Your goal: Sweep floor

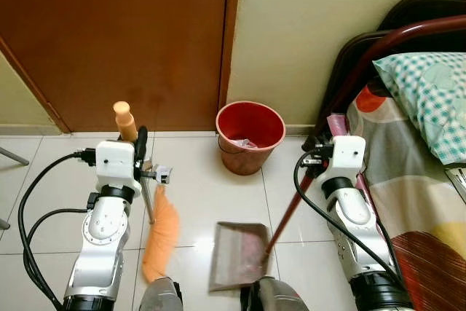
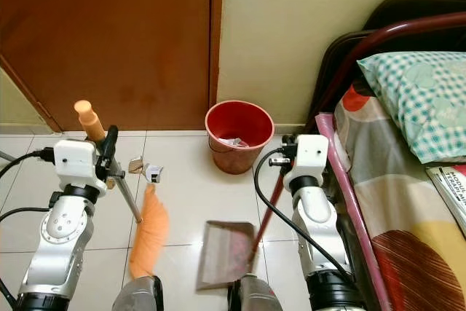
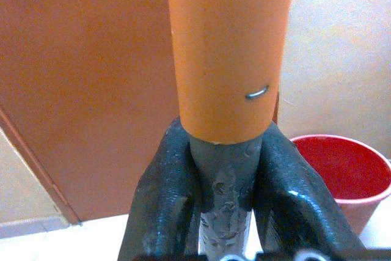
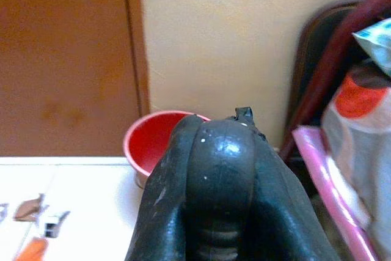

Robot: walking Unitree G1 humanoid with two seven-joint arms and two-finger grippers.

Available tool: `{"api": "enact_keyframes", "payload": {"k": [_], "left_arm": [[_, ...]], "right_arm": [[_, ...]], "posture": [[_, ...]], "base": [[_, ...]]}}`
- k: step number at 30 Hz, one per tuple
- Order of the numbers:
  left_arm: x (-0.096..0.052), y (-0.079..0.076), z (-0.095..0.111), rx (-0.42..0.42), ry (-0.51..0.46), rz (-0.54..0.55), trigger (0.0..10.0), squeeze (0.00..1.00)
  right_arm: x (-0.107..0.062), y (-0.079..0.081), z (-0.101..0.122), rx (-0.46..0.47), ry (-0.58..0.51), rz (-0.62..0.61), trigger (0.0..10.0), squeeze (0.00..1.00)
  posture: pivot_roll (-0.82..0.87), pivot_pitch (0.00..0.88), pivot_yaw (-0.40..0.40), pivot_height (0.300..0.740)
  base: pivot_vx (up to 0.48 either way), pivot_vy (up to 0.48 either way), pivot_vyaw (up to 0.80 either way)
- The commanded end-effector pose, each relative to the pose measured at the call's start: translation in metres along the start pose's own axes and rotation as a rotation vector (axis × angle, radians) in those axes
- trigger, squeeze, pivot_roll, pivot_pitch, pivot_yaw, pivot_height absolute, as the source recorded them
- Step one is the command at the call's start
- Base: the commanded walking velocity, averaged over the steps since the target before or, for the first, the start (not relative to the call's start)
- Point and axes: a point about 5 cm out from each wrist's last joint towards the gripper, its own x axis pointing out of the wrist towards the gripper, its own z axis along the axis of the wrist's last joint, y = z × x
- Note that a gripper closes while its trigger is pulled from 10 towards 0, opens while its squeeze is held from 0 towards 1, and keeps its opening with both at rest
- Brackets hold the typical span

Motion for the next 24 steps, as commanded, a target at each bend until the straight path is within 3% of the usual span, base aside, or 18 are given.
{"api": "enact_keyframes", "payload": {"k": [1,7,15,24], "left_arm": [[-0.003,-0.002,0.004,0.013,-0.004,0.001,10.0,0.0],[-0.002,-0.013,0.007,-0.001,-0.014,-0.028,10.0,0.0],[0.002,-0.011,0.01,0.003,-0.017,-0.02,10.0,0.0],[0.004,-0.01,0.012,0.001,-0.019,-0.021,10.0,0.0]], "right_arm": [[0.001,-0.008,0.004,0.005,-0.01,-0.042,10.0,0.0],[0.003,-0.01,0.005,0.012,-0.01,-0.052,10.0,0.0],[0.005,-0.012,0.006,0.005,-0.013,-0.06,10.0,0.0],[0.006,-0.01,0.007,0.002,-0.019,-0.057,10.0,0.0]], "posture": [[0.05,0.071,-0.06,0.74],[0.04,0.064,-0.06,0.74],[0.04,0.072,-0.061,0.74],[0.04,0.077,-0.06,0.74]], "base": [[0.0,0.0,0.8],[0.0,0.0,0.77],[0.0,0.0,0.58],[0.0,0.292,0.73]]}}
